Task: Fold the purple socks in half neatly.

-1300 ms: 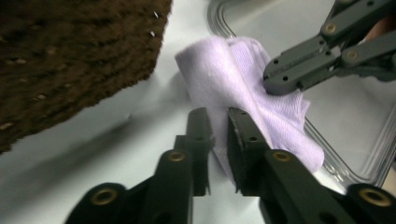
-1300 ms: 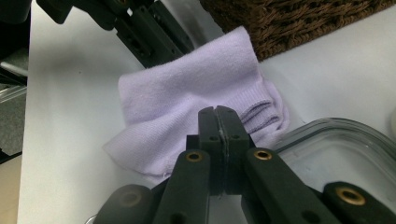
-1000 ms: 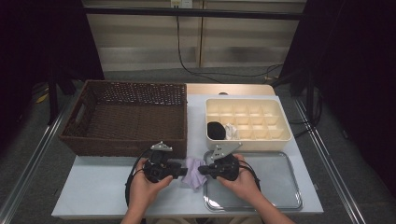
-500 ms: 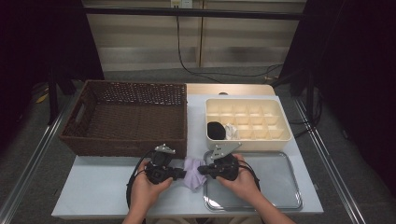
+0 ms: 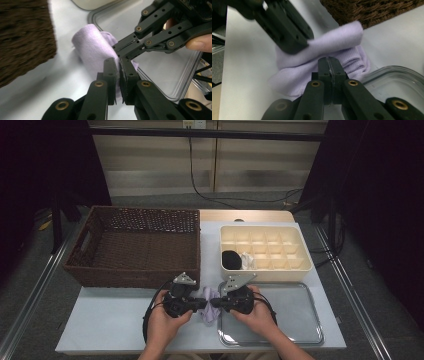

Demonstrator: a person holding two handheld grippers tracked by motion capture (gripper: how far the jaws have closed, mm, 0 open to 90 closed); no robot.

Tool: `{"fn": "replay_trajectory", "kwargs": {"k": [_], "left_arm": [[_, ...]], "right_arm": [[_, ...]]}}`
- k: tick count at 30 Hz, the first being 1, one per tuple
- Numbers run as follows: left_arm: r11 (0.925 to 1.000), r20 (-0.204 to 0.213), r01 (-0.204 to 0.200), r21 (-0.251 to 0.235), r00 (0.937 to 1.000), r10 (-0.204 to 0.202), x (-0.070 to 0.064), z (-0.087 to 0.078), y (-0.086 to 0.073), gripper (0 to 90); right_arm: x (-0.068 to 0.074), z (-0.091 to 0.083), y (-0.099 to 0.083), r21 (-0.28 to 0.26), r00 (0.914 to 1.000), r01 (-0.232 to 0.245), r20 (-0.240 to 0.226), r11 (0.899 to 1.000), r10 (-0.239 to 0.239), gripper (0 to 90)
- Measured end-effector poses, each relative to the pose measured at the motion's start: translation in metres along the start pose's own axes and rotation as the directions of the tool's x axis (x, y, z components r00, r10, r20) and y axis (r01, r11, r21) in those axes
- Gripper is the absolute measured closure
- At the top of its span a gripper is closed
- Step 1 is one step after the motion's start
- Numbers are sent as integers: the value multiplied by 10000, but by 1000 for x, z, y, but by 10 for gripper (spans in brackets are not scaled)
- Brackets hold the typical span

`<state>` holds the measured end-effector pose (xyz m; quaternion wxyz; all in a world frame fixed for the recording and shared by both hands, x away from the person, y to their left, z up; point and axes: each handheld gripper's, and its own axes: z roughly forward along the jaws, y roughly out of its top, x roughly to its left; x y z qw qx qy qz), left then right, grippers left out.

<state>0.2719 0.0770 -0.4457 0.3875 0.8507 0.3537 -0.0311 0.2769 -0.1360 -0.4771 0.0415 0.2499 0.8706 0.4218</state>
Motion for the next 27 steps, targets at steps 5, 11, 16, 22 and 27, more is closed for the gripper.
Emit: {"fn": "replay_trajectory", "kwargs": {"k": [5,11,16,22,27], "left_arm": [[9998,20,-191,63,9998,191,-4,7,1,842],[9992,26,-406,69,9992,406,-7,15,3,841],[9987,-7,-504,19,9987,504,-10,18,3,840],[9984,-1,-563,-20,9984,563,-10,20,3,827],[9983,32,-552,-164,9985,552,-10,18,4,773]], "right_arm": [[-3,-8,1,-73,9996,-223,159,9997,224,875],[-10,-23,4,-597,9953,-796,505,9950,826,853],[-9,-27,14,-945,9938,-990,405,9906,1032,798],[-11,-15,18,-636,9937,-902,605,9939,941,758],[-13,-7,10,-352,9935,-788,799,9963,814,751]]}}
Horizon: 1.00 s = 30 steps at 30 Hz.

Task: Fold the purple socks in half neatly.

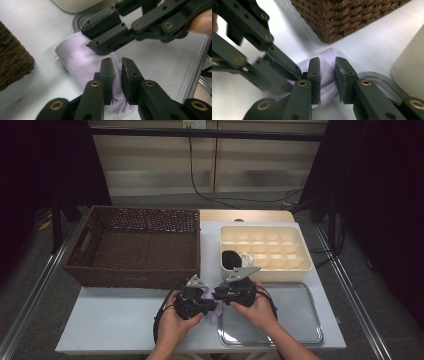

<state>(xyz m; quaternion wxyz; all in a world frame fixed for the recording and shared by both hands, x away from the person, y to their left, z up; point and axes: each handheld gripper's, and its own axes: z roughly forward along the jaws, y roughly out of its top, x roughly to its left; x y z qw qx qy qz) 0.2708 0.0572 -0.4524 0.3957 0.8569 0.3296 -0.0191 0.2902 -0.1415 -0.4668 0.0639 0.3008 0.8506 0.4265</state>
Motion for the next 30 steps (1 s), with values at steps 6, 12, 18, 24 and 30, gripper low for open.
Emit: {"fn": "replay_trajectory", "kwargs": {"k": [6,12,18,24,30], "left_arm": [[9996,-341,237,-137,9991,-242,7,-17,2,723],[9958,-722,900,-141,9933,-908,25,-21,-7,699],[9970,-450,689,344,9967,-673,19,-5,-9,648],[9967,-582,686,424,9961,-661,17,-3,-10,615],[9974,-714,599,403,9958,-569,14,-3,-9,615]], "right_arm": [[0,0,-2,101,9999,88,66,9999,-89,761],[-2,-2,-4,124,9999,79,86,9999,-80,772],[-2,-2,-5,80,9999,-22,124,10000,21,745],[-1,-8,-4,-155,9989,-285,371,9995,291,637],[3,-12,-1,-433,9976,-647,239,9970,657,551]]}}
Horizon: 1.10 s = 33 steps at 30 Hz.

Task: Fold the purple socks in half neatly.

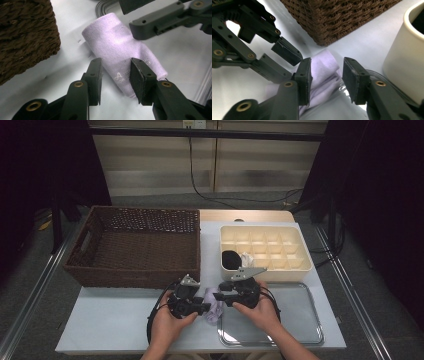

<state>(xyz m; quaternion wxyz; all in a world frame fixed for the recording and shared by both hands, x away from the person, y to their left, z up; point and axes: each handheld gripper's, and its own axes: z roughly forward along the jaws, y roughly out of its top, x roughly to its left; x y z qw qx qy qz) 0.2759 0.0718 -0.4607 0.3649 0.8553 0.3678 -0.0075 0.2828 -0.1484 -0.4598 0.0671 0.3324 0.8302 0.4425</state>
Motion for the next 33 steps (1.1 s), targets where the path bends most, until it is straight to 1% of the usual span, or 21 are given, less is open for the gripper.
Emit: {"fn": "replay_trajectory", "kwargs": {"k": [2,4,5,6,8,9,11,12,14,15,16,18,19,20,21,24,26,27,29,32,33], "left_arm": [[10000,7,-13,23,10000,13,-1,0,0,615],[10000,-38,-75,49,10000,75,-1,-1,0,616],[10000,-39,-48,-1,10000,48,-2,0,0,616],[10000,-39,-56,-4,10000,56,-2,0,0,616],[9999,-69,-110,-18,9999,110,-4,0,0,616],[9999,-31,-105,5,9999,105,-4,0,0,616],[9999,-36,-156,31,9999,156,-4,0,0,616],[9999,34,-132,56,9999,132,-4,1,0,621],[9999,30,-97,26,9999,97,-5,1,0,630],[10000,15,-83,16,10000,83,-6,1,0,630],[9999,24,-123,65,9999,123,-6,1,-1,632],[9999,45,-145,19,9999,145,-7,1,-1,632],[9999,69,-162,-2,9998,162,-8,1,-1,632],[9998,77,-187,22,9998,186,-8,1,-1,632],[9998,82,-193,25,9998,192,-8,1,-1,632],[9998,99,-188,12,9998,188,-9,1,-1,632],[9998,90,-173,-45,9998,174,-9,2,-1,632],[9998,145,-139,-109,9998,140,-10,2,-1,632],[9998,178,-191,-59,9997,192,-10,1,-1,632],[9997,193,-152,-173,9997,155,-10,1,0,632],[9997,181,-163,-186,9997,166,-10,1,0,632]], "right_arm": [[2,0,-2,-20,9995,-301,-83,9995,301,518],[4,0,-5,-47,9993,-342,-140,9994,341,512],[5,1,-6,-9,9993,-358,-94,9994,358,504],[4,2,-9,87,9994,-331,63,9994,331,495],[1,4,-13,56,9981,-614,51,9981,614,472],[-1,4,-15,63,9963,-853,81,9963,852,465],[-3,5,-16,43,9952,-982,-27,9952,982,468],[-3,5,-16,57,9943,-1065,-2,9943,1065,472],[-3,7,-18,58,9926,-1199,-159,9928,1200,485],[-4,8,-19,69,9909,-1335,-177,9910,1336,486],[-5,8,-20,48,9873,-1570,-258,9876,1571,498],[-7,10,-23,28,9814,-1861,-472,9825,1860,505],[-7,10,-23,8,9786,-2003,-478,9797,2002,515],[-7,9,-23,31,9750,-2133,-631,9770,2131,589],[-8,10,-24,86,9706,-2262,-827,9740,2261,606],[-8,11,-23,137,9662,-2401,-936,9707,2403,665],[-9,11,-23,245,9569,-2693,-1060,9628,2703,716],[-9,11,-22,306,9551,-2729,-1117,9616,2746,750],[-9,11,-18,403,9545,-2742,-1103,9608,2771,804],[-13,13,-15,569,9478,-2887,-1239,9557,2937,826],[-13,13,-14,589,9484,-2856,-1263,9565,2910,827]]}}
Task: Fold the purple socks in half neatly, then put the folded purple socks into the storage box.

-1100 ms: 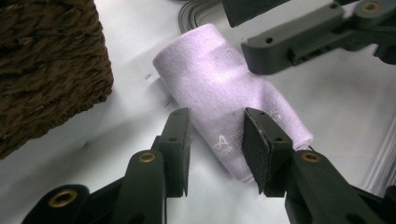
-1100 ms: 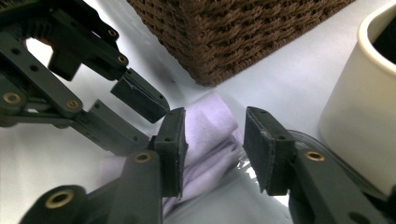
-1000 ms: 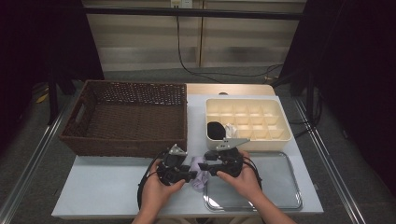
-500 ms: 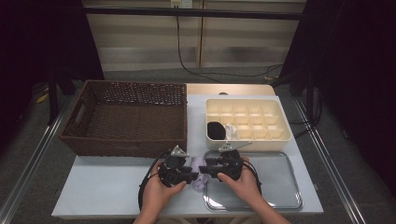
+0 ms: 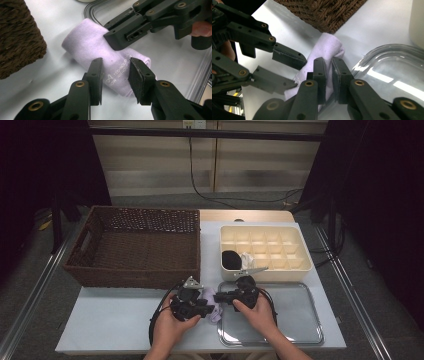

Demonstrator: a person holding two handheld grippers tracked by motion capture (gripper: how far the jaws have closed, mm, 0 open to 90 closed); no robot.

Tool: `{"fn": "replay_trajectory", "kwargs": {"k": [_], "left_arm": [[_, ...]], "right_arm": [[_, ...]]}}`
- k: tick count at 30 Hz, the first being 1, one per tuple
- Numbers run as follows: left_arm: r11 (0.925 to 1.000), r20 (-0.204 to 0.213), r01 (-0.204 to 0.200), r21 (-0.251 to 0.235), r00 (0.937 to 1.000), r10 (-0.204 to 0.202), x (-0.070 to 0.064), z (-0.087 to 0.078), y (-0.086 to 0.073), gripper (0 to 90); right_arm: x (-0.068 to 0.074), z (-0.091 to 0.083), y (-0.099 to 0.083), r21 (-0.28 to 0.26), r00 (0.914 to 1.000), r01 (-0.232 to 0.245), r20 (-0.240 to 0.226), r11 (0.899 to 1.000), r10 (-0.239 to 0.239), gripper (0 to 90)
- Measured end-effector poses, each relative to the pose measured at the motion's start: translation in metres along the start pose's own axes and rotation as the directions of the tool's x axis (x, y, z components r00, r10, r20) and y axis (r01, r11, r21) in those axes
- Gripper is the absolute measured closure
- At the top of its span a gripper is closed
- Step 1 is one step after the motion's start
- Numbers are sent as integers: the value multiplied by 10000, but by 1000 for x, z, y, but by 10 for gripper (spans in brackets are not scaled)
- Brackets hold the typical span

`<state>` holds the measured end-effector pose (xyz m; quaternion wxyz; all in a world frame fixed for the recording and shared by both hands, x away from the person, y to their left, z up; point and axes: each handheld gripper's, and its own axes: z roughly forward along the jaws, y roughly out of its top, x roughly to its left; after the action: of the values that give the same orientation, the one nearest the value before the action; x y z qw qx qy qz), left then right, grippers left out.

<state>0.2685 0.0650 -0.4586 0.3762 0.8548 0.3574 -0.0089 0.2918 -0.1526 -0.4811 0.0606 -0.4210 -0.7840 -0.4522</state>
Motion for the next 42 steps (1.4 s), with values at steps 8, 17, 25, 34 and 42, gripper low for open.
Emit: {"fn": "replay_trajectory", "kwargs": {"k": [8,17,25,34,42], "left_arm": [[9998,13,-143,117,9999,143,0,-1,0,632],[9999,-108,-118,-5,9999,118,-1,1,1,630],[9996,-324,-278,-95,9991,275,4,-2,1,541],[9990,-588,-385,-236,9976,371,13,-9,-3,429],[9957,-955,-894,-255,9917,866,20,-3,-9,338]], "right_arm": [[3,-3,0,-218,9994,34,355,9998,-26,595],[2,-1,-6,-311,9994,-98,337,9995,108,559],[1,-1,0,87,9994,-346,-40,9994,346,825],[-1,-9,9,-91,9980,-583,-253,9983,580,838],[-5,-23,20,-134,9975,-664,-264,9977,661,838]]}}
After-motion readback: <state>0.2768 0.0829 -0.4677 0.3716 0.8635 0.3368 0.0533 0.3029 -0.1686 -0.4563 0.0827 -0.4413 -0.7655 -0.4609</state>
